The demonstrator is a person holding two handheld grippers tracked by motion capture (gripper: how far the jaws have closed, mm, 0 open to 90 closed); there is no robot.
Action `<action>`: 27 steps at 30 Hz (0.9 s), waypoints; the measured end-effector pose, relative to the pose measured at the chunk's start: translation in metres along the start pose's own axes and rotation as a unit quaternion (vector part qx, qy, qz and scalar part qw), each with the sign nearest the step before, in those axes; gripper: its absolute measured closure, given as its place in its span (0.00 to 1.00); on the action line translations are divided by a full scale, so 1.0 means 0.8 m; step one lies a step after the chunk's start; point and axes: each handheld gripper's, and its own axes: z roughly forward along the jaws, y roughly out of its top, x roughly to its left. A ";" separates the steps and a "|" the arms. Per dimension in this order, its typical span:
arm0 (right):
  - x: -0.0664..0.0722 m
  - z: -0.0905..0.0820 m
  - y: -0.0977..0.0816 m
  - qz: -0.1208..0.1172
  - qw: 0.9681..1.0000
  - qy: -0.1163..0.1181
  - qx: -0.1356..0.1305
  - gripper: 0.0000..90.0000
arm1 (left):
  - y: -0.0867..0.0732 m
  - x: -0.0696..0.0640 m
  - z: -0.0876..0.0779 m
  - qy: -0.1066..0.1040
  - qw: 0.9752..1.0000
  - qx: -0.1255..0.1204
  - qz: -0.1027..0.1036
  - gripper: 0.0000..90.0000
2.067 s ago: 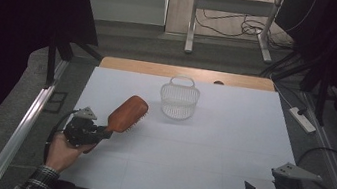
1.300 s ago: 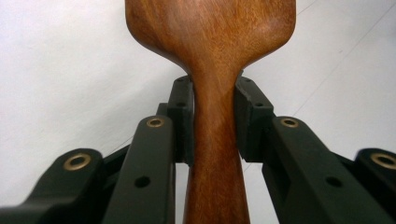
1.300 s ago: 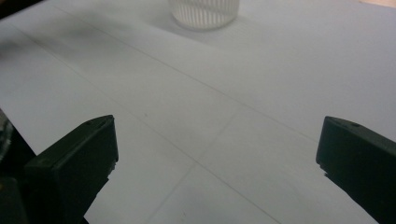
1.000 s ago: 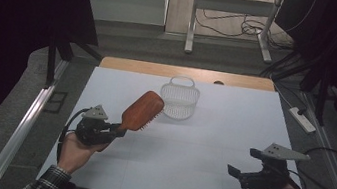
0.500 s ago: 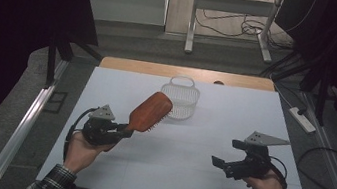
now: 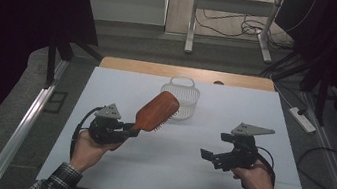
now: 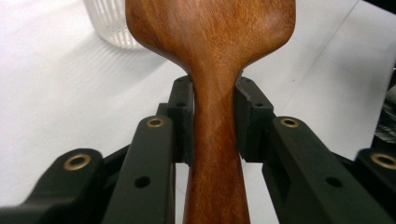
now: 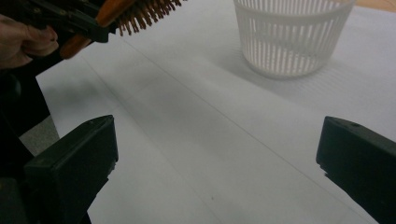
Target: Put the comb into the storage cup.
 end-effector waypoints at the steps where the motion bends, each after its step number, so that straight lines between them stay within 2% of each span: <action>1: 0.000 0.002 0.002 -0.001 1.000 0.003 -0.003 0.00 | 0.002 0.000 0.001 -0.002 1.000 -0.001 0.000 0.79; 6: 0.002 0.013 0.013 -0.009 1.000 0.008 -0.001 0.00 | 0.008 -0.006 0.007 -0.005 1.000 -0.009 0.004 0.79; 8: 0.002 0.017 0.017 -0.005 1.000 0.011 -0.004 0.00 | 0.010 -0.007 0.009 -0.007 1.000 -0.011 0.006 0.79; 11: 0.002 0.023 0.022 0.006 1.000 0.020 -0.008 0.00 | 0.012 -0.010 0.012 -0.009 1.000 -0.012 0.009 0.79; 14: 0.002 0.031 0.028 0.030 0.999 0.042 -0.003 0.00 | 0.014 -0.012 0.015 -0.009 1.000 -0.013 0.010 0.79; 15: 0.003 0.033 0.030 0.029 0.999 0.045 -0.003 0.00 | 0.015 -0.014 0.016 -0.007 1.000 -0.015 0.011 0.79; 19: 0.006 0.039 0.034 0.019 0.999 0.039 -0.001 0.00 | 0.017 -0.019 0.021 -0.006 1.000 -0.016 0.017 0.79; 21: 0.009 0.044 0.038 0.012 0.999 0.032 0.000 0.00 | 0.019 -0.020 0.024 -0.013 1.000 -0.015 0.017 0.79; 27: 0.010 0.055 0.046 0.034 0.999 0.039 0.006 0.00 | 0.022 -0.024 0.032 -0.019 0.999 -0.012 0.023 0.79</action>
